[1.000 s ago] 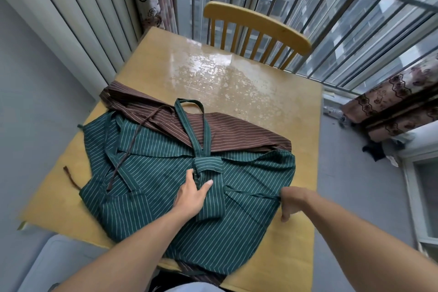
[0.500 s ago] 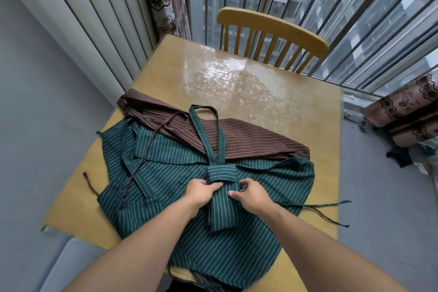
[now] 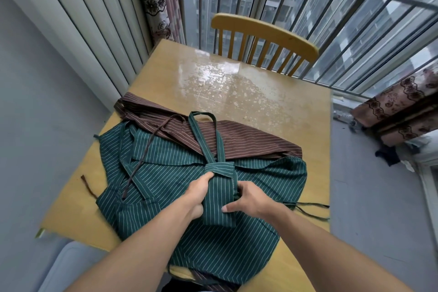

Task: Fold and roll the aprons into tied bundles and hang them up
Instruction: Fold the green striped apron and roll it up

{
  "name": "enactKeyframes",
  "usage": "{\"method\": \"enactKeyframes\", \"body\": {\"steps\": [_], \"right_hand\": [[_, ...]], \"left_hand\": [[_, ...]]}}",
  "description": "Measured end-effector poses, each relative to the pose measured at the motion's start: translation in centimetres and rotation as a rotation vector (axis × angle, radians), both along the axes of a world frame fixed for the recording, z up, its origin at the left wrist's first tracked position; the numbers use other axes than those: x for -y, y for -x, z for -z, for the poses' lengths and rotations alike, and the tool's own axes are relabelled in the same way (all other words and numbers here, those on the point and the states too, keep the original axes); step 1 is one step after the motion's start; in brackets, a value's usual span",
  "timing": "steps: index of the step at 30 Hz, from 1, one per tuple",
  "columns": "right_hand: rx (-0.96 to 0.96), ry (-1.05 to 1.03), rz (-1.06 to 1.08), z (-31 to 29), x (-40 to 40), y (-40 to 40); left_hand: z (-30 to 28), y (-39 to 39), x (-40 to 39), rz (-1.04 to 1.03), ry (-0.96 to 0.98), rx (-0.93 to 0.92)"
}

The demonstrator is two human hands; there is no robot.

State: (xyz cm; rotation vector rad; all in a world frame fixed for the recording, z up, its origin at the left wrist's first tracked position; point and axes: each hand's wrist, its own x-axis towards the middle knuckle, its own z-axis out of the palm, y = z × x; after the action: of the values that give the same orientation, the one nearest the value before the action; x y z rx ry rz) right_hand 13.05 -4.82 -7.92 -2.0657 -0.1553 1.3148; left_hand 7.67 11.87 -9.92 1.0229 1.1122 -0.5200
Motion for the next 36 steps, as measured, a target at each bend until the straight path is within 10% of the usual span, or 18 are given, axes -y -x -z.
{"method": "enactKeyframes", "body": {"steps": [15, 19, 25, 36], "right_hand": [[0.830, -0.071, -0.250, -5.5, -1.4, 1.0], [0.766, -0.107, -0.320, -6.5, -1.3, 0.4], [0.676, -0.124, -0.397, -8.3, -1.5, -1.5], [0.519, -0.100, -0.374, -10.3, -1.6, -2.8]], "left_hand": [[-6.3, -0.6, -2.1, 0.219, -0.073, -0.001], [-7.2, -0.1, -2.1, 0.342, -0.450, 0.234], [-8.9, 1.7, -2.6, 0.530, -0.060, 0.452], [-8.4, 2.7, -3.1, 0.542, -0.211, 0.652]]}}
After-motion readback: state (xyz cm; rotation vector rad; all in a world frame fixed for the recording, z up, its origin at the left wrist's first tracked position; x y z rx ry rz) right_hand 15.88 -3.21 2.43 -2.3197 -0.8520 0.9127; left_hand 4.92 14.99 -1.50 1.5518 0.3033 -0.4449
